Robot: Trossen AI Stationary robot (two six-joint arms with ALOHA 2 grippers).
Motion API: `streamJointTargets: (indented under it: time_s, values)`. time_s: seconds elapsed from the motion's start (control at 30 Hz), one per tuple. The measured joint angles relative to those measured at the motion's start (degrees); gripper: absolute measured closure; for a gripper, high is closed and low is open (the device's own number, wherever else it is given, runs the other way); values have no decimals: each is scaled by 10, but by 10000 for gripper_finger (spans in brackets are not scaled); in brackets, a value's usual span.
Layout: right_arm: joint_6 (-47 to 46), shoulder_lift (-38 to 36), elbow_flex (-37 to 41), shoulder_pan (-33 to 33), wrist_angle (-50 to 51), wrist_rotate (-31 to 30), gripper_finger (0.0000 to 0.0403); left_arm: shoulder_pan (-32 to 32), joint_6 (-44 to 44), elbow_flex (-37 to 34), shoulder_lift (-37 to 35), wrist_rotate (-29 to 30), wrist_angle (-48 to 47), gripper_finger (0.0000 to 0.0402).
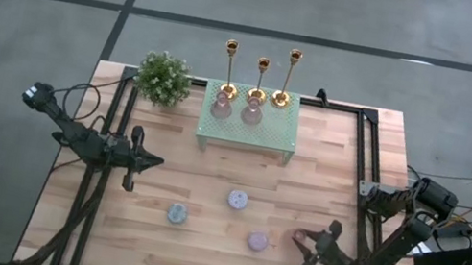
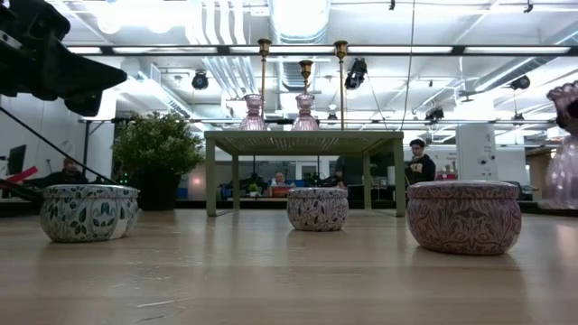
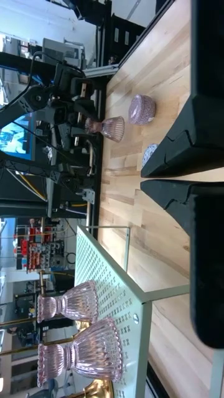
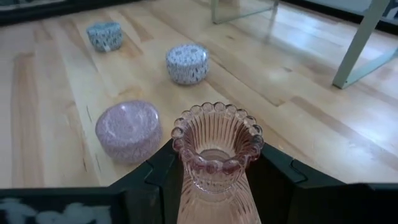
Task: Stock candles and vases on shelf
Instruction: Align the pink glass with the other pink glass vases on the shelf
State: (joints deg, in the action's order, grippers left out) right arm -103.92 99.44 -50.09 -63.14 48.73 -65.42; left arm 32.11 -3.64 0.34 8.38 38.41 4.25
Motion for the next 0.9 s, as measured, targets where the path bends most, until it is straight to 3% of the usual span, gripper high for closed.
streamJointTargets:
  time_s: [0.47,0.9]
  values:
    - [10,-19,0,41,7,-40,259,0,0,0,0,0,0,381]
    - [103,-82,1,90,7,-87,260,0,0,0,0,0,0,381]
